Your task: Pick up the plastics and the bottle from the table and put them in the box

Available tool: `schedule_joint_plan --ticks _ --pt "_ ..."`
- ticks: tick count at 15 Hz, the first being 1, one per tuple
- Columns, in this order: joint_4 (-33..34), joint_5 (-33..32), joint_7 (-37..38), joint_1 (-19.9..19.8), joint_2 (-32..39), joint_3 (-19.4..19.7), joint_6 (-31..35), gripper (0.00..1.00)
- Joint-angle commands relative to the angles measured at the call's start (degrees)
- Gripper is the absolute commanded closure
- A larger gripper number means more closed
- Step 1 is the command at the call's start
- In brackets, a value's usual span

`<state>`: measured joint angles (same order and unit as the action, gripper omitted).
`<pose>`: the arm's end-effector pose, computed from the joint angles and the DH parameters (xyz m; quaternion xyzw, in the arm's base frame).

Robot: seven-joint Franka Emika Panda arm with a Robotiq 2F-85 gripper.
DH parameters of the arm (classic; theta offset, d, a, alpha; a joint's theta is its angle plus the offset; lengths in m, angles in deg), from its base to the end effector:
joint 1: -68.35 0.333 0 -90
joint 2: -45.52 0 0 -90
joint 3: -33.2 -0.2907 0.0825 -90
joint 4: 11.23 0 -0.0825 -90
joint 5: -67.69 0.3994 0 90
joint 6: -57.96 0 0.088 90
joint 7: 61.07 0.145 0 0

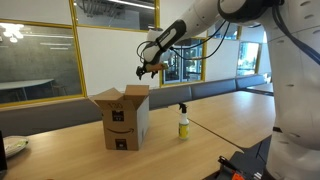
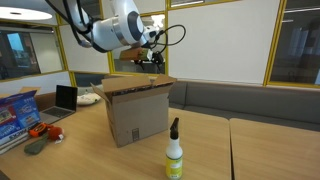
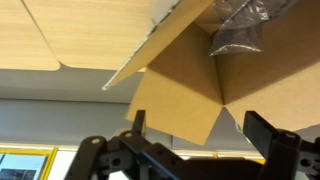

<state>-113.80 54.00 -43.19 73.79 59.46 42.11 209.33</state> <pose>0.6983 -0.0339 0.4238 0.9453 -0.0863 0.3079 0.0648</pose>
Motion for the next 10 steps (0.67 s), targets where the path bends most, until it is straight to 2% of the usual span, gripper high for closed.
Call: schedule_joint_plan --ticks 1,6,10 --pt "-4.65 -7.76 3.74 -0.28 -7.85 1.86 -6.15 0.00" --pt "-11.11 -12.67 3.65 -3.80 -14.96 -0.14 -13.32 0.00" --pt "-19.26 -11.14 1.28 -6.27 -19.12 -1.52 -13.37 0.00"
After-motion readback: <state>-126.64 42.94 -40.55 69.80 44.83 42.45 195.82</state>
